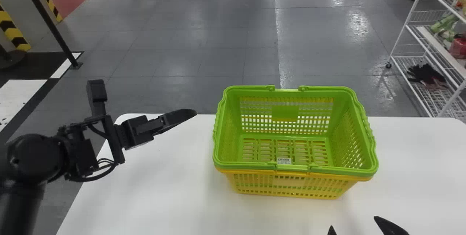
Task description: Grasp handle with right gripper to insert into left gripper then lift and swing left to center
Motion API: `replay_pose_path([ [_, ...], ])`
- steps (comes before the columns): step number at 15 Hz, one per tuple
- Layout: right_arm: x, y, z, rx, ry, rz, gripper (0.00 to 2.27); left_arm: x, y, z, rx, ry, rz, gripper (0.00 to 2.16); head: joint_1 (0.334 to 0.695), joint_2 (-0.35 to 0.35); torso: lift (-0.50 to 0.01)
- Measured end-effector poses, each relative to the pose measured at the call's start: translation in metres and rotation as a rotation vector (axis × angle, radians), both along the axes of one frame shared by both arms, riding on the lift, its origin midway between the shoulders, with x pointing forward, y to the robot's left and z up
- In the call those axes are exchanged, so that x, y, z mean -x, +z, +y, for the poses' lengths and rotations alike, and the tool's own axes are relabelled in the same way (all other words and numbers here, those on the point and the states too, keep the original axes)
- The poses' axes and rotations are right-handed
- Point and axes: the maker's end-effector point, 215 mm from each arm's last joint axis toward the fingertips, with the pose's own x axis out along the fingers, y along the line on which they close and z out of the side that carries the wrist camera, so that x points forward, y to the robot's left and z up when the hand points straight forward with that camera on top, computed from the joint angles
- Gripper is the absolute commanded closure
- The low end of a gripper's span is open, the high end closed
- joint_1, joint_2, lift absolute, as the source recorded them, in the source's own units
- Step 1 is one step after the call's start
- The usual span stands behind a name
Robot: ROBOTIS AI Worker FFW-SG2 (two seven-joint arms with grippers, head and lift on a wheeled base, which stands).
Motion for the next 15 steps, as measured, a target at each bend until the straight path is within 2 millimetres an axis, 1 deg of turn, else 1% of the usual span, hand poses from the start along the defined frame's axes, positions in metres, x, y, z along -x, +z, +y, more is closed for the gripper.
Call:
replay_pose_path([
  [3, 0.001, -0.001, -0.003, 0.003, -0.004, 0.002, 0.08, -0.015, -0.002, -0.008, 0.054, -0.028, 0.058, 0.12, 0.695, 0.095, -0.093],
  [6, 0.002, -0.001, -0.003, 0.003, -0.004, 0.002, 0.08, -0.021, -0.013, -0.020, 0.049, -0.049, 0.094, 0.12, 0.695, 0.082, -0.093],
  [9, 0.002, -0.001, -0.004, 0.004, -0.005, 0.002, 0.08, -0.019, -0.023, -0.030, 0.053, -0.063, 0.114, 0.12, 0.695, 0.066, -0.093],
  [15, 0.003, -0.004, -0.008, 0.008, -0.012, 0.006, 0.08, -0.011, -0.020, -0.053, 0.083, -0.111, 0.120, 0.12, 0.695, 0.035, -0.093],
])
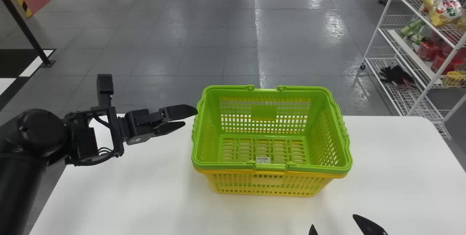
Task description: Grasp handle with right gripper to insert into left gripper then lift and swing left to center
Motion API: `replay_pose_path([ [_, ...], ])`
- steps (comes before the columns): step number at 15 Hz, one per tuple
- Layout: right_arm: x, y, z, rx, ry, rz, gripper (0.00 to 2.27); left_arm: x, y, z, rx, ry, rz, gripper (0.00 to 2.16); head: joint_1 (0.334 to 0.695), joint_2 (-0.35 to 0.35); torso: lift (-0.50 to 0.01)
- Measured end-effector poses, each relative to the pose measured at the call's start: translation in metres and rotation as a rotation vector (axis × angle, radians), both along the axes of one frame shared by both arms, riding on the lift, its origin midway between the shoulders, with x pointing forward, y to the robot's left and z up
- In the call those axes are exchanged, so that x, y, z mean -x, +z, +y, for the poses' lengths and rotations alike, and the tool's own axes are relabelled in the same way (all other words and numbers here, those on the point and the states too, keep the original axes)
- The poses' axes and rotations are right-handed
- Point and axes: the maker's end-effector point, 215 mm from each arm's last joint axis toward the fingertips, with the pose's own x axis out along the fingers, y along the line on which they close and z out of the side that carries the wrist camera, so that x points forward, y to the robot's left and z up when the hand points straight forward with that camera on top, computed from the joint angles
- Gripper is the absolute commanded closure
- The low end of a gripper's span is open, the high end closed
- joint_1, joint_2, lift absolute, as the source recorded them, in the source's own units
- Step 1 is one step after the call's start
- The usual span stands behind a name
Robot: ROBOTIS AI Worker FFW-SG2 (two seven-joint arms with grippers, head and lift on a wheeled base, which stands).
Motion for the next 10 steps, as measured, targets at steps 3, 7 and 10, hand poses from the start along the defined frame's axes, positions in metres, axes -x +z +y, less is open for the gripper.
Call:
replay_pose_path([
  [3, 0.001, 0.000, -0.002, 0.001, -0.003, -0.001, 0.08, 0.006, 0.004, -0.012, 0.027, -0.022, 0.001, 0.12, 0.695, 0.014, -0.093],
  [7, 0.002, -0.002, -0.003, 0.003, -0.004, 0.002, 0.08, 0.009, 0.009, -0.021, 0.040, -0.039, -0.002, 0.12, 0.695, -0.002, -0.093],
  [10, 0.002, -0.004, -0.005, 0.004, -0.007, 0.003, 0.08, 0.011, 0.019, -0.027, 0.046, -0.054, -0.011, 0.12, 0.695, -0.012, -0.093],
])
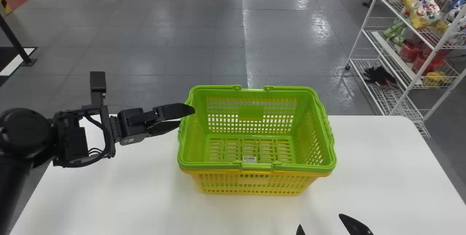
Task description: Grasp handle with right gripper to insert into left gripper then lift and swing left to center
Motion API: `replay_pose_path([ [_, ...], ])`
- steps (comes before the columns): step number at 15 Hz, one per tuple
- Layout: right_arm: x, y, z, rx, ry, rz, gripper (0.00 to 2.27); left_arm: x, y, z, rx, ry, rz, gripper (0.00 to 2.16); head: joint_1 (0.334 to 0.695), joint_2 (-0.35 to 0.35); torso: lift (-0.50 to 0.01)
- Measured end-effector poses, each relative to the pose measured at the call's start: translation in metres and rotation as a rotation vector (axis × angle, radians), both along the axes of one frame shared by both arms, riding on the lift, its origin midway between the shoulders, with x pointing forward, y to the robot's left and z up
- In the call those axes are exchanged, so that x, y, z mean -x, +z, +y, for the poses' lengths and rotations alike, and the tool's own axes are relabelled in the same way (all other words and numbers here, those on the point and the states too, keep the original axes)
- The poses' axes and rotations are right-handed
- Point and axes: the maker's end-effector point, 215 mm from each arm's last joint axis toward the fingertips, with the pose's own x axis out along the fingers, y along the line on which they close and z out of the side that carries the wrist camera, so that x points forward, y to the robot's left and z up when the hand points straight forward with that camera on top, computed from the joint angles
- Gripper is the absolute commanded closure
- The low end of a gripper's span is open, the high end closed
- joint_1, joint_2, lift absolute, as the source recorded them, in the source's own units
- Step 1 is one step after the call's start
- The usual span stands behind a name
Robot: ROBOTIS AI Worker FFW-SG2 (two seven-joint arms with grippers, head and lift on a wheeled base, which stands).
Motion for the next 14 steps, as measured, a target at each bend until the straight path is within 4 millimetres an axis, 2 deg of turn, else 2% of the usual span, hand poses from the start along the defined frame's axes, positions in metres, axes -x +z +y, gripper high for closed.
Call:
replay_pose_path([
  [3, 0.000, 0.000, -0.001, -0.001, -0.002, -0.003, 0.08, 0.002, 0.014, -0.007, 0.023, -0.017, -0.011, 0.12, 0.695, -0.021, -0.093],
  [10, 0.000, 0.006, -0.004, -0.002, -0.009, -0.021, 0.08, 0.010, 0.061, -0.031, 0.048, -0.085, -0.076, 0.12, 0.695, -0.055, -0.093],
  [14, 0.001, 0.009, -0.010, 0.001, -0.019, -0.031, 0.09, 0.014, 0.071, -0.051, 0.051, -0.141, -0.078, 0.12, 0.695, -0.086, -0.093],
])
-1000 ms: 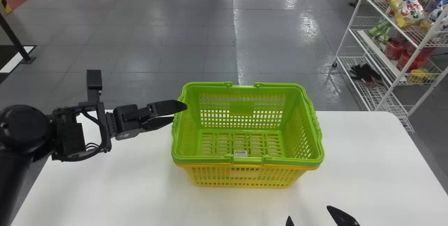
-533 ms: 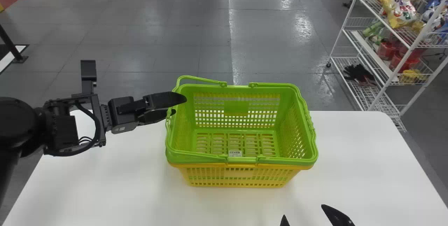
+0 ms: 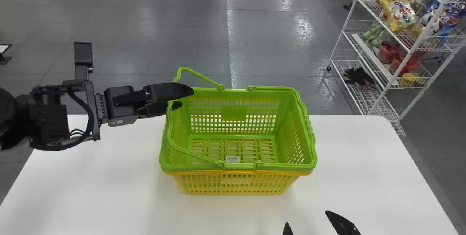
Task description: Grasp handle with right gripper to insert into left gripper then lift and swing left to center
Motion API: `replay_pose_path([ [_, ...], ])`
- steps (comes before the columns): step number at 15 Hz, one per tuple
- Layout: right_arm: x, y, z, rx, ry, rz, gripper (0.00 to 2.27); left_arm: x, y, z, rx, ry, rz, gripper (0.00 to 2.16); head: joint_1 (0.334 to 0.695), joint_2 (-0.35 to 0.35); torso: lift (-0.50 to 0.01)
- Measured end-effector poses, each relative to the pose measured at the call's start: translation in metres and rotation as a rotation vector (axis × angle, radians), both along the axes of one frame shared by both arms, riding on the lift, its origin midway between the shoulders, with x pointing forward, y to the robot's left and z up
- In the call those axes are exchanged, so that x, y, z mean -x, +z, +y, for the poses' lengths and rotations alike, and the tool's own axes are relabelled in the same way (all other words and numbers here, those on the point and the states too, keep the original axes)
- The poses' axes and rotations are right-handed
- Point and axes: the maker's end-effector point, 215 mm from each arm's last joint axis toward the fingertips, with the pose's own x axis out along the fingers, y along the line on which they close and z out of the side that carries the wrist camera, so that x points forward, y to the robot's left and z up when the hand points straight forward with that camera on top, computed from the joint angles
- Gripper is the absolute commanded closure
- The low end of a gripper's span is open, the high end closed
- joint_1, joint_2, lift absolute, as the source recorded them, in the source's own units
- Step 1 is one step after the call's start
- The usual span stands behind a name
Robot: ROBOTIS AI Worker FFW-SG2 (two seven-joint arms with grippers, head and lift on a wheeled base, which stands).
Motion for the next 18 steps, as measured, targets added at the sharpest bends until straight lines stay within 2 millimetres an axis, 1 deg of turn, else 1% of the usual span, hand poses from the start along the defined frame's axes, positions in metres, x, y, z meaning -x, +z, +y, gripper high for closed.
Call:
replay_pose_path([
  [2, 0.000, 0.001, -0.001, 0.001, -0.003, -0.002, 0.09, 0.002, 0.002, -0.014, -0.004, -0.034, 0.005, 0.12, 0.695, -0.113, -0.093],
  [3, 0.000, 0.002, -0.003, 0.002, -0.005, -0.005, 0.09, 0.003, 0.002, -0.021, -0.002, -0.048, 0.009, 0.12, 0.695, -0.113, -0.093],
  [4, 0.000, 0.004, -0.006, 0.004, -0.010, -0.010, 0.09, 0.003, 0.002, -0.027, 0.002, -0.059, 0.013, 0.12, 0.695, -0.132, -0.093],
  [6, -0.002, 0.010, -0.018, 0.013, -0.032, -0.022, 0.09, 0.003, 0.005, -0.042, 0.009, -0.081, 0.015, 0.12, 0.695, -0.158, -0.093],
  [7, -0.003, 0.014, -0.026, 0.018, -0.046, -0.028, 0.09, 0.002, 0.006, -0.047, 0.008, -0.090, 0.014, 0.12, 0.695, -0.188, -0.093],
  [10, -0.005, 0.020, -0.047, 0.033, -0.082, -0.040, 0.09, 0.000, 0.012, -0.062, 0.002, -0.117, 0.011, 0.12, 0.695, -0.236, -0.093],
  [12, -0.007, 0.024, -0.058, 0.042, -0.100, -0.049, 0.09, 0.002, 0.013, -0.070, 0.001, -0.134, 0.015, 0.12, 0.695, -0.256, -0.093],
  [15, -0.018, 0.046, -0.078, 0.047, -0.138, -0.088, 0.06, 0.007, 0.013, -0.087, -0.003, -0.164, 0.020, 0.12, 0.695, -0.290, -0.093],
  [16, -0.023, 0.053, -0.084, 0.051, -0.147, -0.096, 0.06, 0.009, 0.013, -0.093, -0.005, -0.173, 0.019, 0.12, 0.695, -0.314, -0.093],
  [18, -0.033, 0.068, -0.095, 0.061, -0.164, -0.111, 0.11, 0.011, 0.016, -0.105, -0.003, -0.192, 0.017, 0.12, 0.695, -0.334, -0.093],
])
